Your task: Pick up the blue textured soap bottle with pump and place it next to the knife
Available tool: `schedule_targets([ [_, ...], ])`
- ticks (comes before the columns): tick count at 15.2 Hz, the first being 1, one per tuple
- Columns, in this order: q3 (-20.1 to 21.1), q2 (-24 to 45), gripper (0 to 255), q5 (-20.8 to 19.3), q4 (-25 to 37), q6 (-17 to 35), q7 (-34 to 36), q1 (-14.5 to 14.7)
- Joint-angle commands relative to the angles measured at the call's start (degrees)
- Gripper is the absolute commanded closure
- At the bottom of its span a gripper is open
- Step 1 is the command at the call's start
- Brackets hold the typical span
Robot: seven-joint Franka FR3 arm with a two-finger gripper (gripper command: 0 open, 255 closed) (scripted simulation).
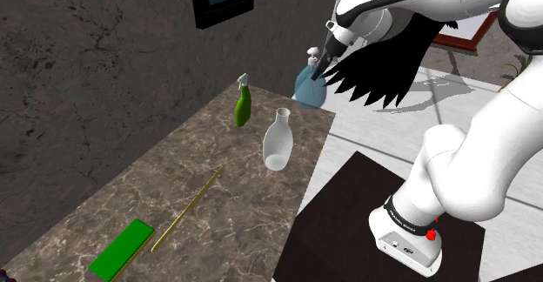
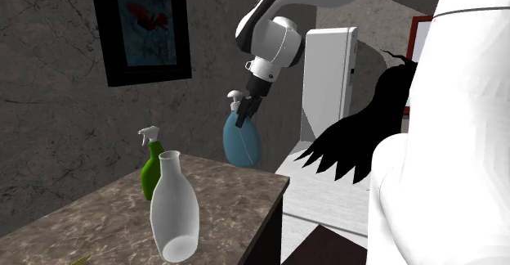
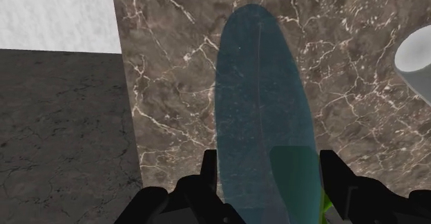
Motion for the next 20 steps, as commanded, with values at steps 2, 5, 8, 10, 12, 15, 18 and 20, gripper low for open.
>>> schedule_targets([
  [2, 0.6, -1.3, 255, -1.9, 1.4, -1.9, 2.0, -0.3],
  [5, 1.2, -2.5, 255, -3.5, 2.8, -3.7, 3.6, -0.7],
  [8, 1.8, -3.5, 255, -4.8, 4.3, -5.7, 5.1, -1.0],
  [10, 2.1, -4.1, 255, -5.5, 5.4, -7.0, 6.0, -1.1],
  [12, 2.5, -4.6, 255, -6.2, 6.5, -8.3, 6.8, -1.3],
  [15, 2.9, -5.2, 255, -7.0, 8.3, -10.3, 8.0, -1.4],
  [18, 3.3, -5.7, 255, -7.6, 10.2, -12.4, 9.0, -1.5],
  [20, 3.5, -5.9, 255, -7.9, 11.5, -13.8, 9.6, -1.6],
])
